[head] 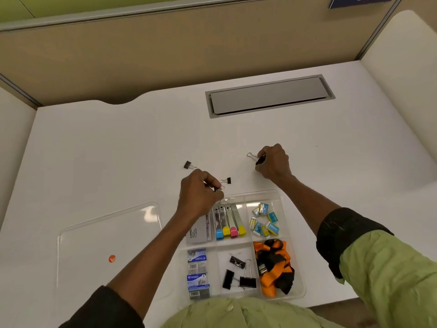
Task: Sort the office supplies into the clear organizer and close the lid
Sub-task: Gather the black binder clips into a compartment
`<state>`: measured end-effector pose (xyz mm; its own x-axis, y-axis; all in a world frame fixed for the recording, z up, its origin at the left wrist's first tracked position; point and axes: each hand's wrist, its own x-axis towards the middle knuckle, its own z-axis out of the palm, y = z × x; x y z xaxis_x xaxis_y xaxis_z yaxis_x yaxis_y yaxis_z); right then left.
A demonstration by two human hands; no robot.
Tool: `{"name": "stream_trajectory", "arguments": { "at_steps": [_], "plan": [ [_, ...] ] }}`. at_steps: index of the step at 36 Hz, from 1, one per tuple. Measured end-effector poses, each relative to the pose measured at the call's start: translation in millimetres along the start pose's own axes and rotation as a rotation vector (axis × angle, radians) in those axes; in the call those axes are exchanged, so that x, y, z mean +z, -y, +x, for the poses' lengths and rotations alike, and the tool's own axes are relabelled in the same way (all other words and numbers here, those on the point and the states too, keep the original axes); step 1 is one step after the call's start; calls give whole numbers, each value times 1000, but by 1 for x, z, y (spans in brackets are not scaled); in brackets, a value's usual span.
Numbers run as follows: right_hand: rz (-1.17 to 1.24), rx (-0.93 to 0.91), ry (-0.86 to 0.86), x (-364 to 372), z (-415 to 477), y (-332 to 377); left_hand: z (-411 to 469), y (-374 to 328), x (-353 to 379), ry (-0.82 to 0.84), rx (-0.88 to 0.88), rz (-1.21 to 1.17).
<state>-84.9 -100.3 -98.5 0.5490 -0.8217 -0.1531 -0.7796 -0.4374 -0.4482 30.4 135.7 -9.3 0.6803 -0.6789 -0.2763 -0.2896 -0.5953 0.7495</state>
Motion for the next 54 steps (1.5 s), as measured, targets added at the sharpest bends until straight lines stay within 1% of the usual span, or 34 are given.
{"name": "stream_trajectory", "arguments": {
  "at_steps": [3, 8, 13, 16, 20, 25, 27, 29, 31, 33, 35, 37, 38, 42, 44, 49, 52, 54],
  "plan": [
    [-71, -24, -7, 1, -3, -2, -29, -3, 3, 87, 21, -10],
    [-137, -65, 2, 0, -3, -4, -83, 8, 20, 282, 59, 1],
    [-136, -70, 44, -2, -5, 0, -110, 23, 33, 328, 70, 63],
    [-109, -39, 56, -3, -7, 1, -115, 29, 31, 262, 51, 58],
    [-50, -7, 54, -8, -14, -1, -112, 41, 14, 71, -23, 111],
    [36, -3, 6, -28, -32, 0, -115, 65, -14, -234, -123, 241],
    [87, -30, -31, -42, -48, 6, -118, 73, -20, -282, -169, 273],
    [171, -47, -42, -59, -73, 15, -121, 78, -22, -281, -229, 299],
    [262, -57, 21, -77, -105, 28, -123, 83, -22, -258, -292, 299],
    [304, -81, 143, -87, -141, 41, -124, 87, -21, -237, -360, 271],
    [280, -113, 283, -88, -179, 53, -126, 89, -19, -230, -396, 242],
    [250, -148, 402, -76, -215, 58, -126, 90, -17, -230, -409, 205],
    [232, -163, 434, -66, -230, 57, -127, 90, -17, -230, -417, 188],
    [93, -277, 430, -21, -267, 41, -125, 93, -20, -221, -435, 135],
    [4, -364, 445, -7, -277, 38, -124, 96, -21, -216, -445, 106],
    [-246, -545, 537, 7, -291, 45, -124, 100, -22, -214, -444, 74],
    [-294, -567, 556, 7, -292, 44, -124, 99, -23, -214, -428, 82],
    [-217, -518, 538, -3, -285, 49, -125, 99, -22, -214, -420, 93]
  ]
}}
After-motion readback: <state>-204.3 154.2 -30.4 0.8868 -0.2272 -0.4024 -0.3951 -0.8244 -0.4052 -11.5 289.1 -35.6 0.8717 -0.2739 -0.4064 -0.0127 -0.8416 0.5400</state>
